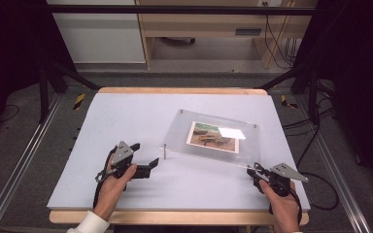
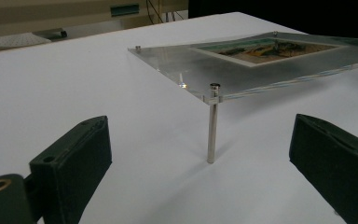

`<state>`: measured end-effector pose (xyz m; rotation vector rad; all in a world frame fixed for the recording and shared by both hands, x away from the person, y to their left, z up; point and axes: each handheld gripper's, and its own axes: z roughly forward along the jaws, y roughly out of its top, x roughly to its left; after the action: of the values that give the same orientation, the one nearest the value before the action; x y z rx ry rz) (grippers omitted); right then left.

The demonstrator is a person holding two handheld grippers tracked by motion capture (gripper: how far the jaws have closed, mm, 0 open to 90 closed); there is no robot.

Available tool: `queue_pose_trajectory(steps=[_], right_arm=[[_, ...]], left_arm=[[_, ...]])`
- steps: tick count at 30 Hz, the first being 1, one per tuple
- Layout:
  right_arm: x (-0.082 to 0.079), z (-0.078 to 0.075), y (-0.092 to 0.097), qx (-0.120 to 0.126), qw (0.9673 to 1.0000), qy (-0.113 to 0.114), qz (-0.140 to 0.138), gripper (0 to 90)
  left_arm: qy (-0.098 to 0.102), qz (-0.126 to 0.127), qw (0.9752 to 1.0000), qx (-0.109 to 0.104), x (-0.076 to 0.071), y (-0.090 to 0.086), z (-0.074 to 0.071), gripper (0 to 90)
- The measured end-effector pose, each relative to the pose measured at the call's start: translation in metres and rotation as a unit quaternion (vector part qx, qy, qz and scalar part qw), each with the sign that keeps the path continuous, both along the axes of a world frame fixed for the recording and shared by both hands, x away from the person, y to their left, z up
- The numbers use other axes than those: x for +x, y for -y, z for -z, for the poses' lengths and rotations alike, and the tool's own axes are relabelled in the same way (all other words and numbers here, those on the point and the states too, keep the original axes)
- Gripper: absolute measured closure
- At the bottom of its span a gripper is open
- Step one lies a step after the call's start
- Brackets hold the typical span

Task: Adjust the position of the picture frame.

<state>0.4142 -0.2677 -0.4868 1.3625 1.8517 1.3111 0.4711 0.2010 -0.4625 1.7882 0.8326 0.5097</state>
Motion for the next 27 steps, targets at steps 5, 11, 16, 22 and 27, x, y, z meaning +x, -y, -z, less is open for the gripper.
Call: queue_pose_trajectory(steps=[5,11,16,22,27], right_arm=[[0.002,0.0,0.0,0.007,1.0,-0.006,0.002,66.9],[0.002,-0.001,0.001,0.016,0.9998,-0.011,-0.002,67.1],[0.003,-0.001,0.002,0.022,0.9997,-0.01,-0.003,70.4],[0.003,-0.003,0.007,0.036,0.9993,-0.003,0.003,79.9],[0.003,-0.007,0.008,0.043,0.9991,0.004,0.003,84.0]], left_arm=[[-0.002,0.003,1.0,0.001,0.0,0.001,0.0,5.1],[-0.01,0.007,0.9999,0.003,0.0,0.002,0.001,5.1],[-0.013,0.012,0.9998,0.004,0.0,0.004,0.002,5.1],[-0.016,0.023,0.9995,0.014,0.001,0.008,0.004,6.2],[-0.011,0.039,0.999,0.018,0.003,0.015,0.003,8.2]])
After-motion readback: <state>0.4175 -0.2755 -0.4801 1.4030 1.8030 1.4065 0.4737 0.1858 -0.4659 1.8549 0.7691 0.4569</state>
